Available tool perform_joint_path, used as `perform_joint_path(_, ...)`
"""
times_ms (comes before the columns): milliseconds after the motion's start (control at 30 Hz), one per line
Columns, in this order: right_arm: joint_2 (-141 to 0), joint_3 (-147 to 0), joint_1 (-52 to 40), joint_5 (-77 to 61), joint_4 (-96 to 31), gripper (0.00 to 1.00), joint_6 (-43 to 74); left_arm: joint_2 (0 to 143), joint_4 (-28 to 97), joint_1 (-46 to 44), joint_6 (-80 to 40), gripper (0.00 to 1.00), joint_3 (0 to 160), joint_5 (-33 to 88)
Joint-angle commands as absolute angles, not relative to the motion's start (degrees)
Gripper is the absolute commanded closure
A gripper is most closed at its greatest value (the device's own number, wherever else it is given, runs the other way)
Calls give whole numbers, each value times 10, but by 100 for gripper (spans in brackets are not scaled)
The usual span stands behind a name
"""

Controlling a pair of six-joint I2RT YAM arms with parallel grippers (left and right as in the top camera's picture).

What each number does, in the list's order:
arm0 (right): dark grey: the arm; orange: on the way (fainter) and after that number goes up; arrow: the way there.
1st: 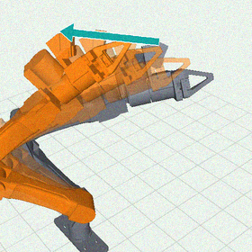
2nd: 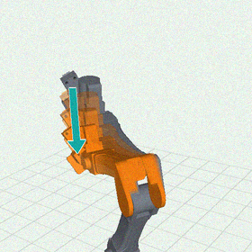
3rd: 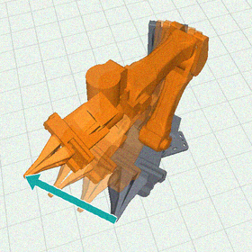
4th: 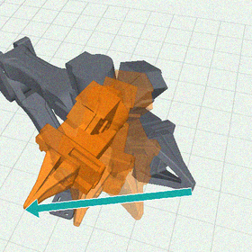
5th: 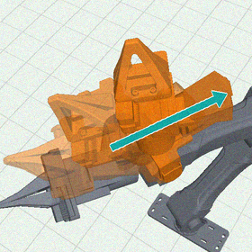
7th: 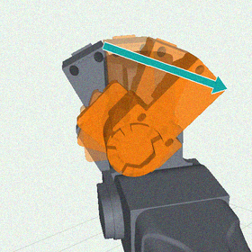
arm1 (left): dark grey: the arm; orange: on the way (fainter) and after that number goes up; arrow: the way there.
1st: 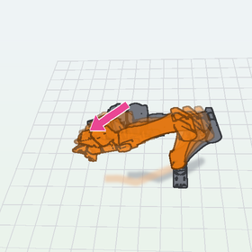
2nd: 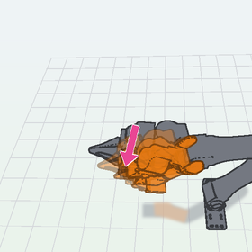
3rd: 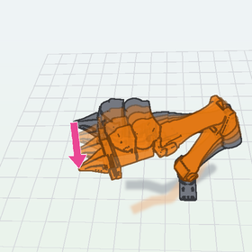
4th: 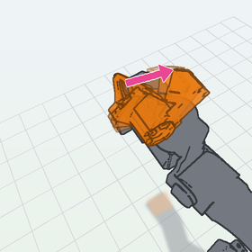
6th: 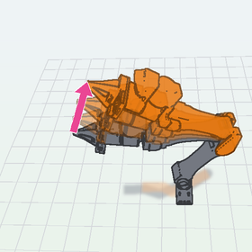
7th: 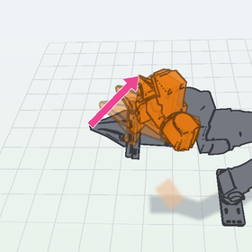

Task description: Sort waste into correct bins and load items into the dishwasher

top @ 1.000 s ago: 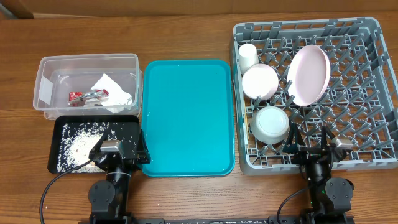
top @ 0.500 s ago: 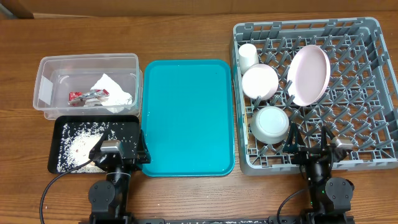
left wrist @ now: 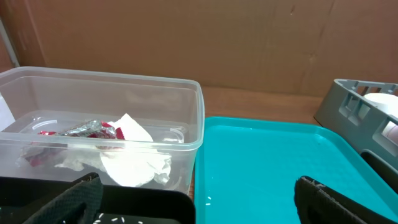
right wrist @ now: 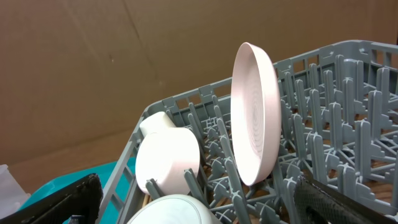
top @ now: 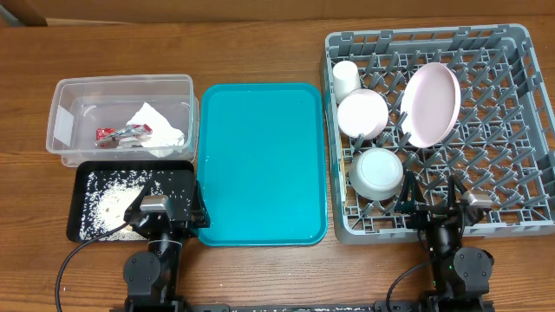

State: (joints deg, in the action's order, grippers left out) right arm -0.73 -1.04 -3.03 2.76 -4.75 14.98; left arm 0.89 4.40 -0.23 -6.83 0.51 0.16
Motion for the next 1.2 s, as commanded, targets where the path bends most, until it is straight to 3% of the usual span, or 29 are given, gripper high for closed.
perform_joint_path(0,-2,-4,-29,23,-46,0,138,3,44,1,-56,0,3,-4)
perform_joint_path(233,-2,-4,-29,-67,-41,0,-76,3,44,1,-56,0,3,-4)
perform_joint_path(367,-2,-4,-29,-89,-39,0,-142,3,44,1,-56,0,3,-4)
perform_joint_path(1167,-2,-4,-29,-91,-39,0,-148,3,44,1,-56,0,3,-4)
